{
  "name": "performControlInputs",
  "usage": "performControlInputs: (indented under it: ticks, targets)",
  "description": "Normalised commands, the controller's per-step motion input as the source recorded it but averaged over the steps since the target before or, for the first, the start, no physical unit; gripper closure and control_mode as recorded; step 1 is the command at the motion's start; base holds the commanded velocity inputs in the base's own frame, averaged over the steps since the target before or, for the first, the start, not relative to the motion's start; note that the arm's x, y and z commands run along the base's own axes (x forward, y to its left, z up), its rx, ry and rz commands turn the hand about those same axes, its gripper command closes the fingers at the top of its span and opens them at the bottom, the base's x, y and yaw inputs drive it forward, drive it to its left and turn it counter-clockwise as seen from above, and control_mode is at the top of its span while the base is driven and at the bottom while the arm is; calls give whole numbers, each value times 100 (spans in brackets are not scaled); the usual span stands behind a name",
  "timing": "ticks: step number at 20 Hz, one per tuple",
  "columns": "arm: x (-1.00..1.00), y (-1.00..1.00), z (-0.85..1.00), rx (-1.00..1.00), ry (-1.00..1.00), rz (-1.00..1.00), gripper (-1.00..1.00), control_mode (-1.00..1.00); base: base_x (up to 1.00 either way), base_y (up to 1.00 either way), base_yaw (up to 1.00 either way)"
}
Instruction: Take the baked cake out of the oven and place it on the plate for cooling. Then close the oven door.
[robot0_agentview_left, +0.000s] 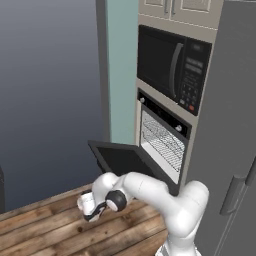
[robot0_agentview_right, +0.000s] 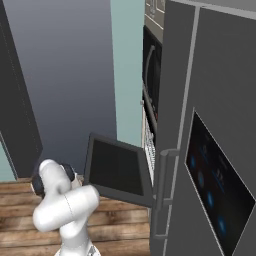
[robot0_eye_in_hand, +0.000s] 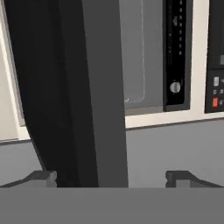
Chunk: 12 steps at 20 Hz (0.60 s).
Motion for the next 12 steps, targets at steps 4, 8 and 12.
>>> performControlInputs:
  ticks: [4,8,12]
  targets:
    - [14,5,-17,0,0,15,-100,-100,0,0,0]
    - [6,-7,1,-10,-16,8,-100,-100,0,0,0]
    - [-13,39,-2,-60,-63,7,-100,-100,0,0,0]
